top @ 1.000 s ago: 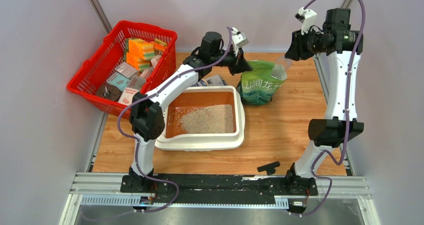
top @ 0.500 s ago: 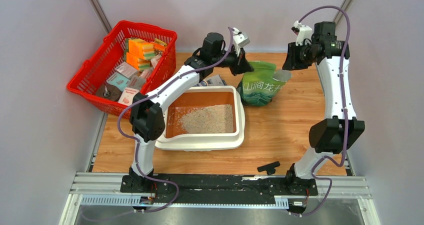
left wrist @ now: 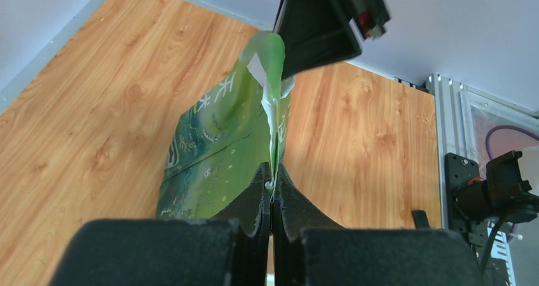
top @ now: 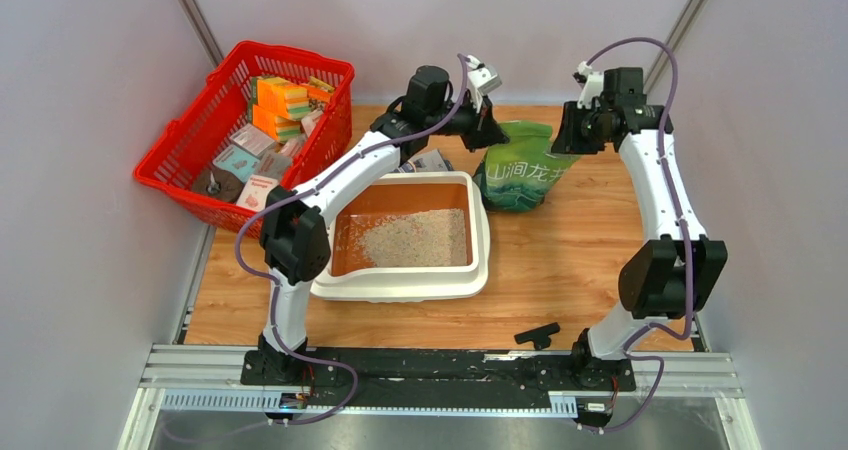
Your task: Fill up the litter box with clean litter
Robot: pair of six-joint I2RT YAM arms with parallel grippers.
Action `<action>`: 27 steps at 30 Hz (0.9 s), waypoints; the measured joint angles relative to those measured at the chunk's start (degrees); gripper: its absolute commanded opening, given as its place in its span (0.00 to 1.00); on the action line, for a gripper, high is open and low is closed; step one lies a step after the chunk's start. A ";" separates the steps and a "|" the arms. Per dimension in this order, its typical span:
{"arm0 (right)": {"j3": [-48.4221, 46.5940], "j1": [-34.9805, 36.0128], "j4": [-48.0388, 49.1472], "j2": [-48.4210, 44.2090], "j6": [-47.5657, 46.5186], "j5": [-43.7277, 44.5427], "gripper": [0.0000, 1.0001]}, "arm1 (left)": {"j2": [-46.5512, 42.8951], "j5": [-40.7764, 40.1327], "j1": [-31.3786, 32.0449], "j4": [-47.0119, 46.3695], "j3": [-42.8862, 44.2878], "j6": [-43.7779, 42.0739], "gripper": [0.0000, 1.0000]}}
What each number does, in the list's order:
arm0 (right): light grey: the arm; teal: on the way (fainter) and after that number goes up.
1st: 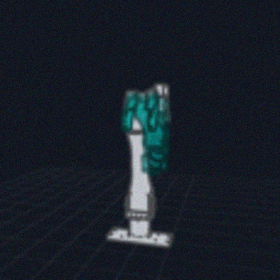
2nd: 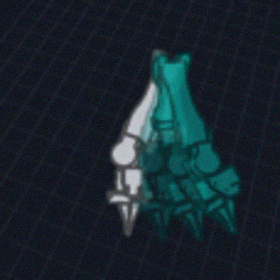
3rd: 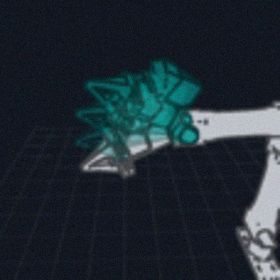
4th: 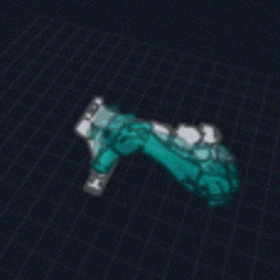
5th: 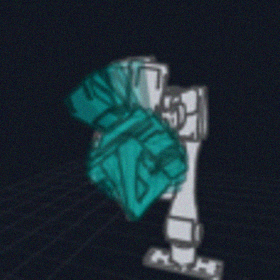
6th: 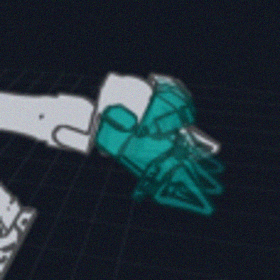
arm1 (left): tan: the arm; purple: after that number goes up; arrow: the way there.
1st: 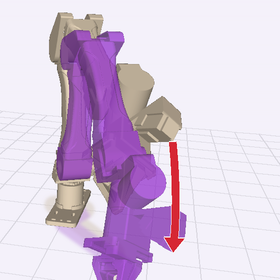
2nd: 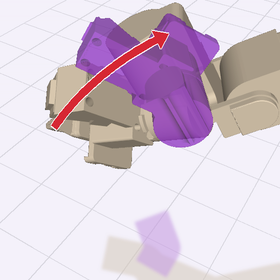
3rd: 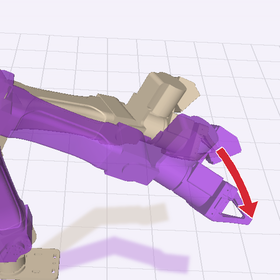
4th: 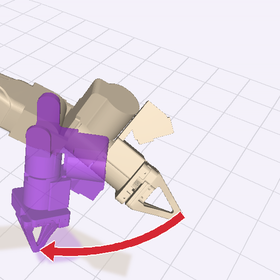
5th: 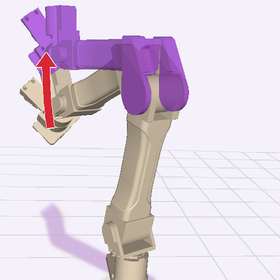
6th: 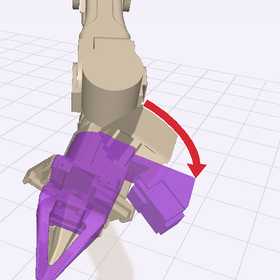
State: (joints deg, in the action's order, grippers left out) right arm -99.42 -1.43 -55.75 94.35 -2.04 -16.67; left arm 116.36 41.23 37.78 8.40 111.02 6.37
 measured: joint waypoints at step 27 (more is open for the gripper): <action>17.88 -6.08 17.99 2.69 14.86 -21.79 0.00 | -0.46 -0.02 1.20 1.07 -0.87 -1.40 0.00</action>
State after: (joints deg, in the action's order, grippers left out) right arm -81.54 -7.51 -37.76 97.03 12.82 -38.46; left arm 115.90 41.21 38.98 9.47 110.15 4.97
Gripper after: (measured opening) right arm 0.298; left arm 0.009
